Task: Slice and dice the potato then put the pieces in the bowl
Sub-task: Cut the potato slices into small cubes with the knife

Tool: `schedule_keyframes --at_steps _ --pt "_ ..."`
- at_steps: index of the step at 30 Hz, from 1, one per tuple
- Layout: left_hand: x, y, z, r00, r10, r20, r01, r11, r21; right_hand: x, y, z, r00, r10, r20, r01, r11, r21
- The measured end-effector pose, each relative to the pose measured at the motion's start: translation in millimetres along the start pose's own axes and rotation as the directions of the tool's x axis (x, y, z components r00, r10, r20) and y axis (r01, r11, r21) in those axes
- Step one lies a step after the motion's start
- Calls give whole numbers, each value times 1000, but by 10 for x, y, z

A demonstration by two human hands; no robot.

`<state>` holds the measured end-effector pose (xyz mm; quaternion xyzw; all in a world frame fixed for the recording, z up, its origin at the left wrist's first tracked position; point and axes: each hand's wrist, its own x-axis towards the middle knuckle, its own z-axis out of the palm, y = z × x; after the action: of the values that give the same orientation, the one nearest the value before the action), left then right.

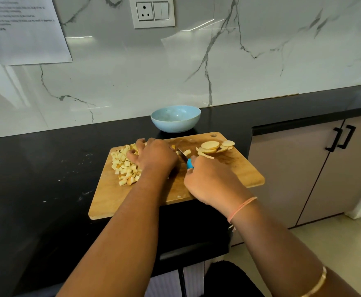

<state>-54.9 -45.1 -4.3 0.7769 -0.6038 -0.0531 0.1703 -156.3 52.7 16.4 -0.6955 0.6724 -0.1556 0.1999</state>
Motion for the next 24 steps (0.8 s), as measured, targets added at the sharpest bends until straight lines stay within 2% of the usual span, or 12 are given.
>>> schedule_keyframes --at_steps 5,11,20,24 --pt "13 -16 1 1000 13 -7 -12 1000 7 -116 33 -178 998 41 39 -42 999 34" --pt "15 -22 -13 999 4 -53 -3 1000 25 6 -26 -119 999 20 -34 -19 999 43" --pt "15 -30 25 995 16 -94 -17 1000 -14 54 21 -80 998 37 55 -38 999 22" --pt "-2 -37 40 992 39 -116 -42 999 -19 -79 170 -243 993 72 97 -85 986 142"
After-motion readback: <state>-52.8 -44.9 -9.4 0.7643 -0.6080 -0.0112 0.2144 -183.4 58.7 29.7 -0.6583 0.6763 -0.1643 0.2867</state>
